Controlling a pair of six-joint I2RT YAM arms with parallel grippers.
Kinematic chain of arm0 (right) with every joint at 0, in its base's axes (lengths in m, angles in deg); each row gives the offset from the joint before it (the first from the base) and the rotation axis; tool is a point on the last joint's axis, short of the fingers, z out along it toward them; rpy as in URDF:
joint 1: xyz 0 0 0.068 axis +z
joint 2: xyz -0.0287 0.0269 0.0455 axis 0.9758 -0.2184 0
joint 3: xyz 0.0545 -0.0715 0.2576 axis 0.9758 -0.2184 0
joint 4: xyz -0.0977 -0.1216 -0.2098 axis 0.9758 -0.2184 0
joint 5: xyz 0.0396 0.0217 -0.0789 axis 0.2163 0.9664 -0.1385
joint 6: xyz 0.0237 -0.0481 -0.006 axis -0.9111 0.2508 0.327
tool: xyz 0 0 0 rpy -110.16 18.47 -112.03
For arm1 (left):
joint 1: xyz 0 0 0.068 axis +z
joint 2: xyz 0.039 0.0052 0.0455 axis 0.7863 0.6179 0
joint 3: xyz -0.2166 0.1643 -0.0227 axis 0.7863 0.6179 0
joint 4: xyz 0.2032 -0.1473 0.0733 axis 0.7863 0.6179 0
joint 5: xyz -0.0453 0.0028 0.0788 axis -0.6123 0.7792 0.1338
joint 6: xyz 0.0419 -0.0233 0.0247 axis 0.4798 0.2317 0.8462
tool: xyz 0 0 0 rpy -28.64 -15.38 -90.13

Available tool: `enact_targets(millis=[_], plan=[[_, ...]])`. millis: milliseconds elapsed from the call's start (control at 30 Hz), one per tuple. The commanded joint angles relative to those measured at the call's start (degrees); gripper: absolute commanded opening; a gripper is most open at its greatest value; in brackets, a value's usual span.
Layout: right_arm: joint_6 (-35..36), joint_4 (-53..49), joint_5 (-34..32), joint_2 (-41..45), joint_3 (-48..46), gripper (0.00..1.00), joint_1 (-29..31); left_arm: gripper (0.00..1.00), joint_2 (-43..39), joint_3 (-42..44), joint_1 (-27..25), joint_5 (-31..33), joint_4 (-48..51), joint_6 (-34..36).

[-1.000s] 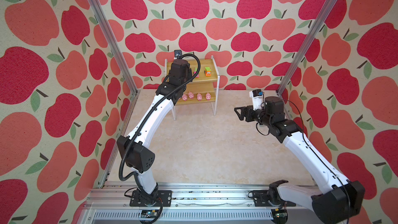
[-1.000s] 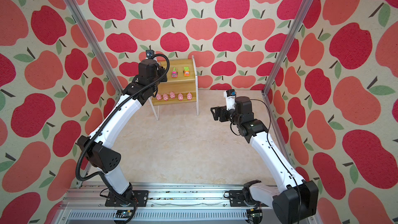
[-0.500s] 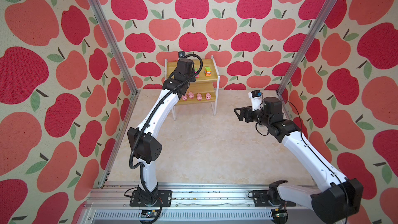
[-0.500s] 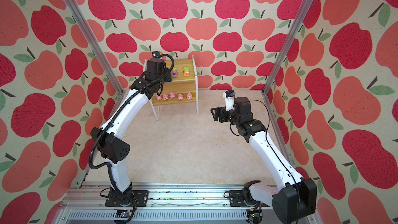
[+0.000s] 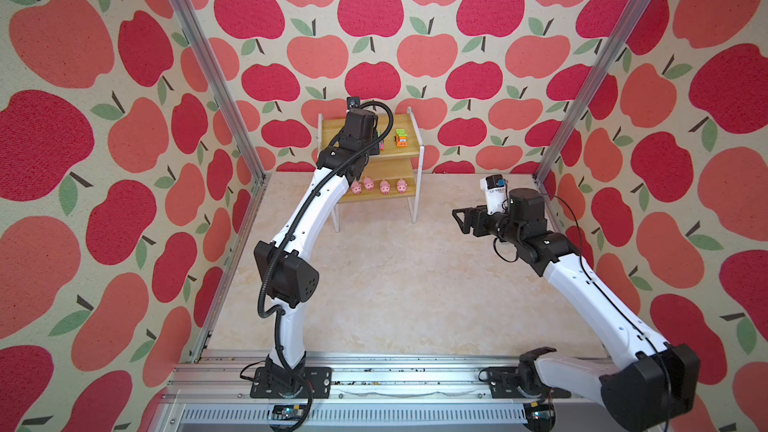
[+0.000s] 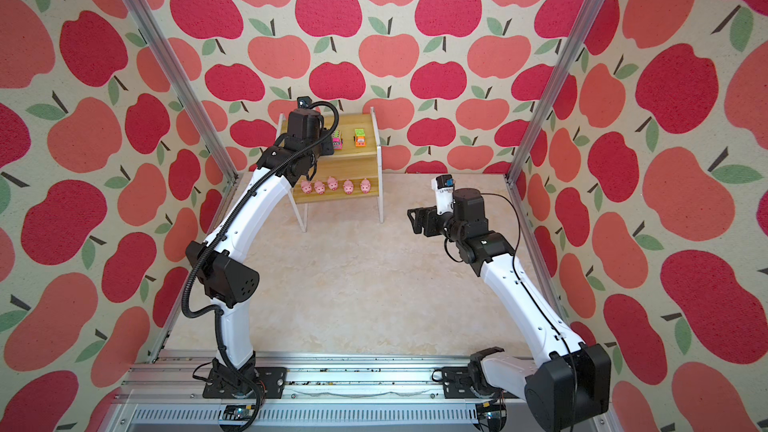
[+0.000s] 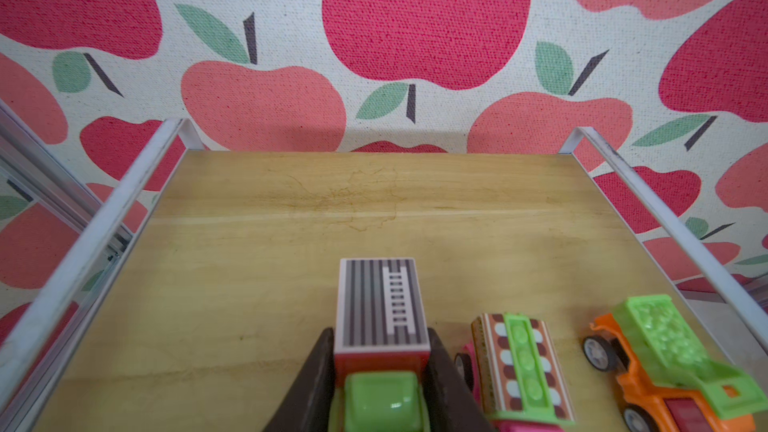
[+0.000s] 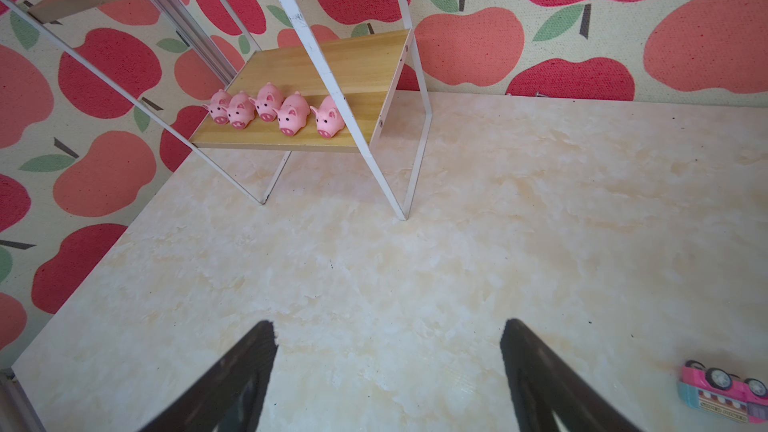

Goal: Place and organize the plastic toys onto the shelf
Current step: 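Open the left gripper to release the truck on the upper shelf, then draw the left gripper back while the right gripper moves over the pink car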

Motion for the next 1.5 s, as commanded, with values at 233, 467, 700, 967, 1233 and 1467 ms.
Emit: enact_targets(millis=[233,467,700,967,1233,1467], plan=[[0.2,1.4,1.2,1.2,-1.1,0.88,-0.9,0.34,1.9,-2.8,0.0,1.6,3.3,-0.6],[0.1,1.5,1.6,1.2,-0.9,0.88,-0.9,0.38,1.4,-3.0,-0.1,1.6,3.7,-0.4],[0.0,1.4,1.6,1.3,-0.9,0.88,-0.9,0.42,0.9,-3.0,-0.2,2.1,4.0,0.0],[0.0,1.2,1.7,1.2,-0.7,0.89,-0.9,0.45,0.2,-3.5,-0.2,2.2,3.9,0.5],[0.0,0.7,1.5,0.7,0.0,0.89,-0.9,0.52,-1.3,-3.7,-0.3,2.6,3.5,1.5],[-0.2,-0.1,1.0,0.2,0.8,0.89,-0.9,0.55,-2.8,-3.8,-0.4,2.8,2.3,2.9]])
